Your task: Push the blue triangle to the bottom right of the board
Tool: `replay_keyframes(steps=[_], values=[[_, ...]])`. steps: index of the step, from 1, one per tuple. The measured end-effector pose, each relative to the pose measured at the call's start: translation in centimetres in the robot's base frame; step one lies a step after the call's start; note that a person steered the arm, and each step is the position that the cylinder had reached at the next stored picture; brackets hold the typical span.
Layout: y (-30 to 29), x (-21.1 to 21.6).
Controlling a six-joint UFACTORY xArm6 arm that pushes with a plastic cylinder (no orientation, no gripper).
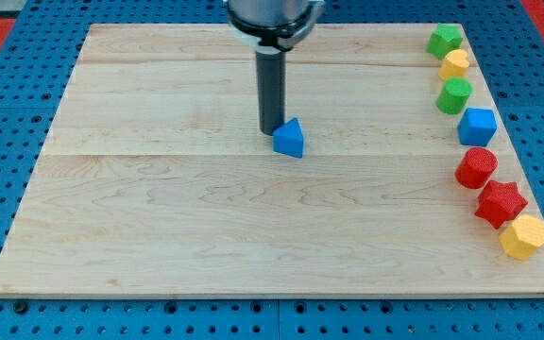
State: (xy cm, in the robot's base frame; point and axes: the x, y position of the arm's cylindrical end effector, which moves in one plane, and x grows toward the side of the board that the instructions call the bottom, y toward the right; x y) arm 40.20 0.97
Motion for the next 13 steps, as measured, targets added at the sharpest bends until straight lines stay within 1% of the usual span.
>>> replay_keyframes(steps=[1,2,3,4,5,6,7,8,9,10,11,12,13], values=[[2.3,6.7],[8.3,8.8],[8.1,8.2],[7.0,6.1],[11.6,7.3],[14.2,10.2],[14.3,13.5],[13.3,15.4],[14.0,15.8],[14.0,14.6],[14.6,14.3],[16.8,14.7],[16.9,16.5]])
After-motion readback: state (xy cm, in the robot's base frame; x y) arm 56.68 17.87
